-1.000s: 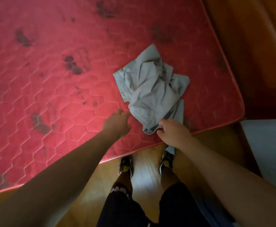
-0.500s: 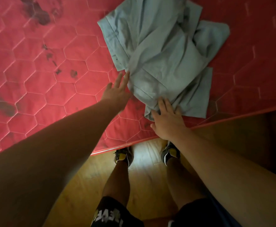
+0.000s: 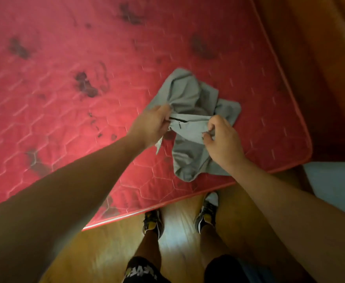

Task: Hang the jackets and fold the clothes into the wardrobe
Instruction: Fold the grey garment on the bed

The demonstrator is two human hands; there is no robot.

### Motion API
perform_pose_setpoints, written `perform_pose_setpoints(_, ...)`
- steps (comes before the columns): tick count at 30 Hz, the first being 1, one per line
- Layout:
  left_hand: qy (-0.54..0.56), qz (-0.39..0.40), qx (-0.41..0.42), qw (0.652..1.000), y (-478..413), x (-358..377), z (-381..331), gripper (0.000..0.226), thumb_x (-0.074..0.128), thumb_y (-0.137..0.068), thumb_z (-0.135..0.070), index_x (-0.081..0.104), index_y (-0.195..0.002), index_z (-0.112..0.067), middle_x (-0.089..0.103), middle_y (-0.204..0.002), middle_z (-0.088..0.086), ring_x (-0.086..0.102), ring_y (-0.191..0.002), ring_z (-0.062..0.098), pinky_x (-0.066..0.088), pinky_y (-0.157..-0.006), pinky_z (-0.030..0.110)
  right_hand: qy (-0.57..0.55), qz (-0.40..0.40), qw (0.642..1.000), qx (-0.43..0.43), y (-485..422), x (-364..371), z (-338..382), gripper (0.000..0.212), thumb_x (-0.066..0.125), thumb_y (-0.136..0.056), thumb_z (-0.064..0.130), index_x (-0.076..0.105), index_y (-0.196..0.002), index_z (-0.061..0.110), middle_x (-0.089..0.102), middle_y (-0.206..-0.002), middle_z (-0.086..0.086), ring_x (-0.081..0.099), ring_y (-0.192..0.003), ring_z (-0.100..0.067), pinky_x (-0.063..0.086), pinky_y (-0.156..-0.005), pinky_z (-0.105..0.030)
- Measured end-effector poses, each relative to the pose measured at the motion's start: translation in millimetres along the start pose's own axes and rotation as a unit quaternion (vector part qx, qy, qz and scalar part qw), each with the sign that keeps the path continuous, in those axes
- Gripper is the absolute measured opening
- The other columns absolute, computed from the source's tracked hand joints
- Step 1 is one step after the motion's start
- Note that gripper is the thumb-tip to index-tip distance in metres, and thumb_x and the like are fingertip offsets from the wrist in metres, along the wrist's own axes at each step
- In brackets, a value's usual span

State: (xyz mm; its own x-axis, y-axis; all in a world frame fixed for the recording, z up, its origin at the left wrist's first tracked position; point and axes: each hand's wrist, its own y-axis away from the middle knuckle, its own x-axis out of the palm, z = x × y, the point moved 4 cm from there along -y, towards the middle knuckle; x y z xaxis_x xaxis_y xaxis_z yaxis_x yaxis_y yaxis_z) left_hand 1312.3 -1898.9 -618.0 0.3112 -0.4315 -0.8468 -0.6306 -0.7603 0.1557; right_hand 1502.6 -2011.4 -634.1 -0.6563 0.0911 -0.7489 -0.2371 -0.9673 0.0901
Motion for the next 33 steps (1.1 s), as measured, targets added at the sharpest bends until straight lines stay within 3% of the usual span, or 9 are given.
perform_pose_setpoints(5,0.053,-0.024,0.052,0.997,5.8,-111.5,-55.3,0.020,0.054,-0.090,0.001,0.053,-0.108,-0.006,0.053,-0.095,0.003,0.047,-0.083,0.020,0.029,-0.067,0.027,0.013,0.009,0.998,-0.068,-11.8,-96.0,82.2,0.042,0.064,-0.093,0.012,0.053,-0.133,0.019,0.057,-0.117,-0.008,0.058,-0.093,-0.024,0.048,-0.076,-0.036)
perform_pose_setpoints(9,0.040,-0.071,0.087,0.993,12.2,-207.6,-97.3,0.019,0.055,-0.092,0.001,0.055,-0.107,-0.011,0.058,-0.097,0.002,0.049,-0.089,0.015,0.034,-0.073,0.022,0.033,-0.022,0.991,-0.126,-18.4,-172.3,154.2,0.035,0.067,-0.089,0.013,0.056,-0.121,0.022,0.051,-0.099,0.002,0.056,-0.081,-0.019,0.051,-0.070,-0.038)
perform_pose_setpoints(12,0.025,-0.101,0.106,0.989,22.3,-279.1,-130.1,0.015,0.055,-0.094,0.001,0.056,-0.103,-0.011,0.055,-0.093,-0.004,0.047,-0.087,0.010,0.032,-0.071,0.024,0.029,-0.060,0.986,-0.154,-22.7,-226.1,211.2,0.028,0.069,-0.086,0.009,0.057,-0.110,0.018,0.048,-0.102,0.005,0.054,-0.082,-0.014,0.052,-0.071,-0.036)
perform_pose_setpoints(16,0.018,-0.133,0.121,0.983,46.1,-360.4,-163.2,0.012,0.057,-0.096,-0.003,0.058,-0.106,-0.010,0.058,-0.089,-0.006,0.052,-0.081,0.008,0.036,-0.066,0.012,0.063,-0.057,0.971,-0.225,-29.2,-278.2,279.3,0.024,0.069,-0.080,0.007,0.061,-0.101,0.013,0.046,-0.114,0.002,0.054,-0.089,-0.016,0.054,-0.077,-0.039)
perform_pose_setpoints(20,-0.001,-0.151,0.162,0.975,77.3,-426.1,-188.0,0.017,0.059,-0.091,-0.001,0.056,-0.093,-0.017,0.055,-0.084,-0.015,0.052,-0.080,-0.004,0.038,-0.068,0.019,0.234,-0.017,0.932,-0.275,-25.0,-313.4,351.5,0.040,0.061,-0.083,0.045,0.070,-0.112,0.019,0.050,-0.134,-0.001,0.053,-0.115,-0.025,0.050,-0.090,-0.044)
perform_pose_setpoints(22,-0.007,-0.159,0.190,0.969,93.5,-452.9,-202.9,0.019,0.059,-0.087,0.004,0.056,-0.088,-0.015,0.055,-0.084,-0.012,0.053,-0.083,-0.001,0.039,-0.072,0.016,0.336,-0.006,0.901,-0.276,-22.8,-321.3,386.1,0.050,0.053,-0.085,0.058,0.070,-0.116,0.023,0.056,-0.128,0.001,0.052,-0.116,-0.026,0.045,-0.089,-0.041)
perform_pose_setpoints(25,-0.028,-0.230,0.201,0.952,117.9,-476.6,-209.2,0.018,0.057,-0.086,0.006,0.054,-0.088,-0.012,0.053,-0.086,-0.004,0.051,-0.083,0.011,0.037,-0.073,0.022,0.300,-0.012,0.908,-0.291,-24.3,-326.7,424.7,0.026,0.055,-0.097,0.043,0.066,-0.098,0.019,0.054,-0.099,0.000,0.059,-0.096,-0.028,0.041,-0.074,-0.038)
perform_pose_setpoints(28,-0.052,-0.309,0.151,0.937,148.7,-463.5,-184.9,0.019,0.053,-0.089,0.006,0.053,-0.098,-0.011,0.044,-0.098,0.001,0.044,-0.089,0.014,0.035,-0.081,0.021,0.252,-0.052,0.911,-0.322,-28.4,-332.1,450.5,0.020,0.055,-0.099,0.039,0.063,-0.096,0.021,0.051,-0.094,0.001,0.060,-0.089,-0.027,0.048,-0.072,-0.041)
perform_pose_setpoints(33,0.005,-0.193,-0.004,0.981,190.2,-376.2,-111.9,0.034,0.049,-0.101,-0.018,0.053,-0.134,-0.016,0.044,-0.117,-0.015,0.055,-0.089,-0.009,0.047,-0.083,0.007,0.246,-0.092,0.894,-0.364,-32.8,-337.0,488.5,0.015,0.060,-0.097,0.032,0.066,-0.096,0.019,0.052,-0.093,0.004,0.060,-0.090,-0.025,0.038,-0.068,-0.033)
